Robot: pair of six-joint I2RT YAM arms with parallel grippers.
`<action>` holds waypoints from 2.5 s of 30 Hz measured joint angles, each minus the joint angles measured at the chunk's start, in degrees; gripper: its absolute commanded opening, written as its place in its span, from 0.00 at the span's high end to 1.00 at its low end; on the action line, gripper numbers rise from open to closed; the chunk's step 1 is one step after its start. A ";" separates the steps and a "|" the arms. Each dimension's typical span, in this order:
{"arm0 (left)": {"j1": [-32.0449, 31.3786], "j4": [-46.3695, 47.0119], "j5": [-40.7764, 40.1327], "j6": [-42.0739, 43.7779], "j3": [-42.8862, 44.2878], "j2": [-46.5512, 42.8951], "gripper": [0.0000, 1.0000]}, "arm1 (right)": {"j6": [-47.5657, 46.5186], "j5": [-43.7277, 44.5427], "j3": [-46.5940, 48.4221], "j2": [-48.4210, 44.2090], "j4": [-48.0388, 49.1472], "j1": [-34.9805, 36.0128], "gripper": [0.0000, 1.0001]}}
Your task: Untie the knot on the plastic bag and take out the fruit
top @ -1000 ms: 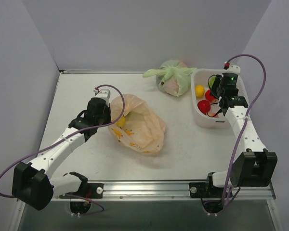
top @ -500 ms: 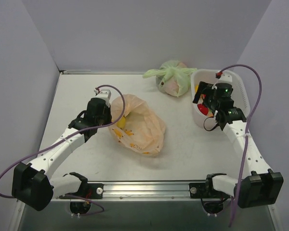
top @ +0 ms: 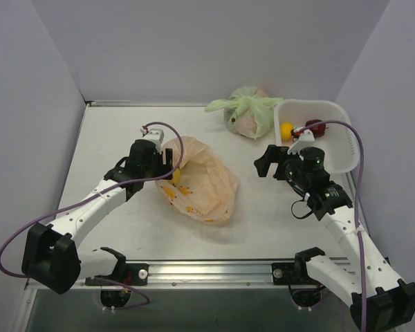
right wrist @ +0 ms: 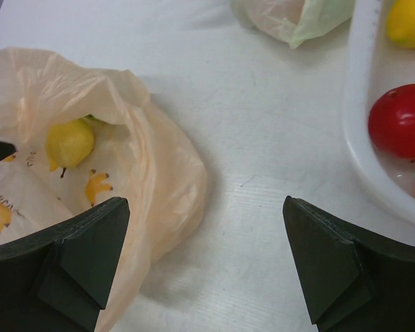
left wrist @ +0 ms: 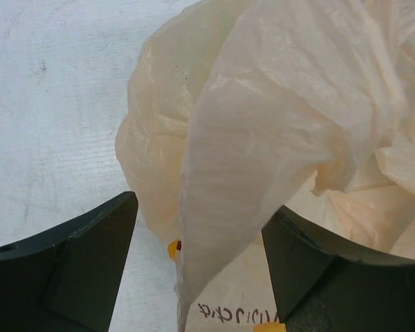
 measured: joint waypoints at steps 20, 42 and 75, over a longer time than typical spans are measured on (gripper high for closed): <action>-6.88 2.82 -10.45 3.91 7.10 10.23 1.00 | 1.31 -7.69 -11.32 -11.19 1.92 3.50 0.00; -19.87 -1.38 -22.29 -0.76 4.04 5.11 1.00 | -5.99 -8.87 -8.90 -3.23 1.46 22.97 0.05; -18.64 -4.61 -9.22 -13.81 -8.15 -1.51 1.00 | -2.95 10.29 -9.16 23.04 -0.68 37.18 0.19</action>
